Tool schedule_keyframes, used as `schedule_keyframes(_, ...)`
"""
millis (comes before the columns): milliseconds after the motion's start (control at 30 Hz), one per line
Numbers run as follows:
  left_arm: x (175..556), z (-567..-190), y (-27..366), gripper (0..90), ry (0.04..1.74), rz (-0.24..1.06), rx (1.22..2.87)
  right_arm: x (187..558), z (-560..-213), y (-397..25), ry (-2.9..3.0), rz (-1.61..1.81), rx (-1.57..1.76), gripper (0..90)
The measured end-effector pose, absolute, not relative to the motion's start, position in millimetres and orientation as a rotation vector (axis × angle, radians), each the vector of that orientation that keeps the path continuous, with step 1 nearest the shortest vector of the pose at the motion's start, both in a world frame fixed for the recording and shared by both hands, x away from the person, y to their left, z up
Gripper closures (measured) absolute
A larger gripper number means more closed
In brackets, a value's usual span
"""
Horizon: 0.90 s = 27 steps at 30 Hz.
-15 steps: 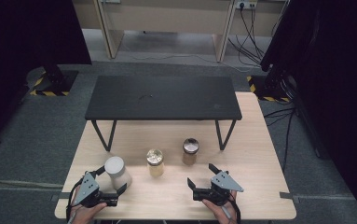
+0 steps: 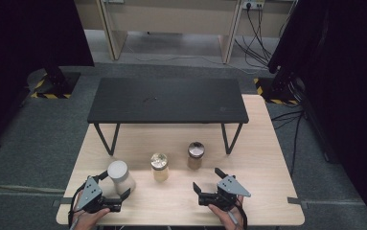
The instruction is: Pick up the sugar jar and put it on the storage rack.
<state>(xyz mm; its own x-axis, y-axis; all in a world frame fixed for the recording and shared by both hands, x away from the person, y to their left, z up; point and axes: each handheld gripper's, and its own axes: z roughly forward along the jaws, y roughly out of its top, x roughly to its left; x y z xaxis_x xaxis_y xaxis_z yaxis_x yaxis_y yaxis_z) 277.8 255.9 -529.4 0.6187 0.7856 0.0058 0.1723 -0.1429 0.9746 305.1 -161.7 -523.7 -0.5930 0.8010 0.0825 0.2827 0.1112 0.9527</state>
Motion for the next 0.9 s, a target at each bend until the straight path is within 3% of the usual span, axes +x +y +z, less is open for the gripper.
schedule_keyframes(900,280.5,-520.3,253.2,4.8,0.831,0.638,1.618,306.0,-523.8,-162.6,1.926,1.505,1.064,0.4)
